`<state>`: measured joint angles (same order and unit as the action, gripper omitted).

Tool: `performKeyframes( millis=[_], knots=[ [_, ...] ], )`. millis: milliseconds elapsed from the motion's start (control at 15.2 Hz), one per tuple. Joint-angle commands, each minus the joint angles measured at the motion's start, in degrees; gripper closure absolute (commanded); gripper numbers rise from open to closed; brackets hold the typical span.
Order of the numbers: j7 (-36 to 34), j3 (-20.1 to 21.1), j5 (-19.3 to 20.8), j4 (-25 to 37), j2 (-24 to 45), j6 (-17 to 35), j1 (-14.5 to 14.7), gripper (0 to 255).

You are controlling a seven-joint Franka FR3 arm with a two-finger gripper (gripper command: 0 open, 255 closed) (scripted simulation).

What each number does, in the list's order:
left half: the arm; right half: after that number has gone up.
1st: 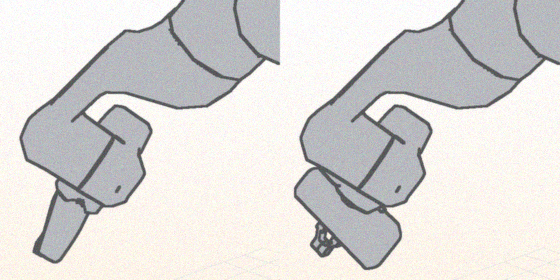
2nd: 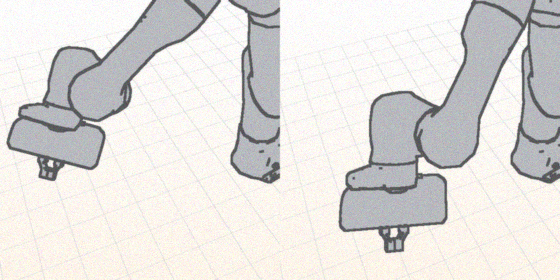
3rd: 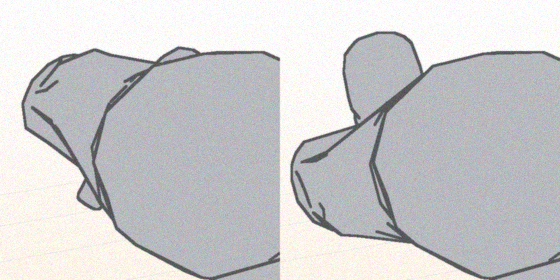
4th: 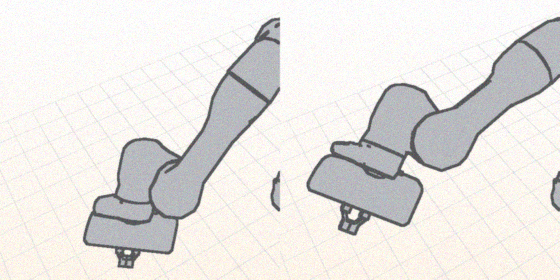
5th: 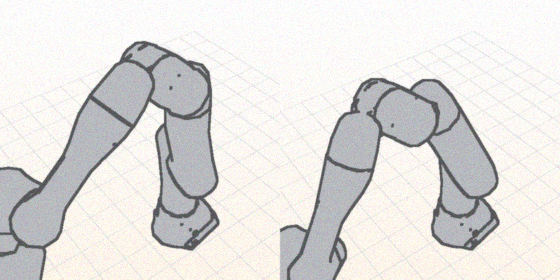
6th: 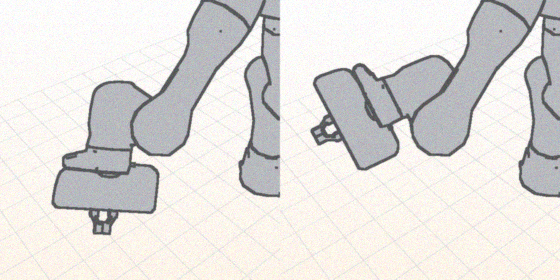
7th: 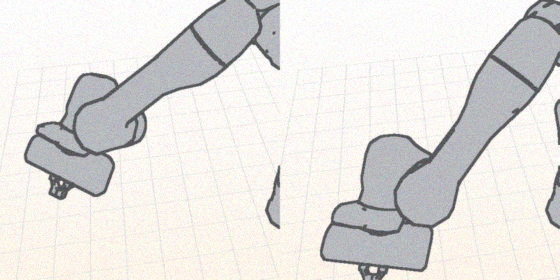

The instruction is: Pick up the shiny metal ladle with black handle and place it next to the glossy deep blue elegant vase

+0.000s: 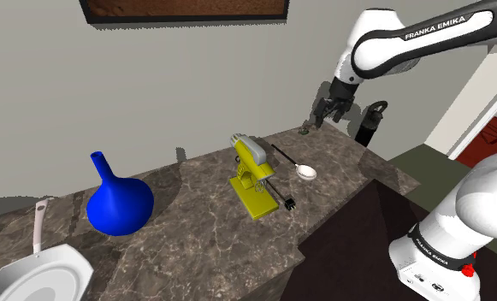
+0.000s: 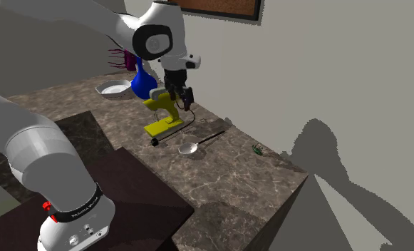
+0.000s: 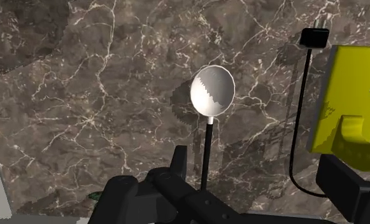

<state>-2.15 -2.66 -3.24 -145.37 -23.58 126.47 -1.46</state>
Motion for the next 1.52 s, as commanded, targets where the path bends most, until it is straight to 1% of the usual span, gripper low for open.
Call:
performKeyframes(
  millis=[0,396,792,1188,1452],
  knots=[
    [0.7,-0.4,-0.5,-1.0,3.8,5.1,0.1,0],
    [3.1,-1.3,-3.1,0.7,17.1,17.2,0.7,0],
    [7.2,-1.2,-8.1,5.6,31.4,26.9,0.9,0],
    [11.3,1.0,-12.9,13.3,45.3,33.5,-1.0,0],
    [12.0,1.9,-13.8,14.4,48.7,35.8,-1.5,0]
  ],
)
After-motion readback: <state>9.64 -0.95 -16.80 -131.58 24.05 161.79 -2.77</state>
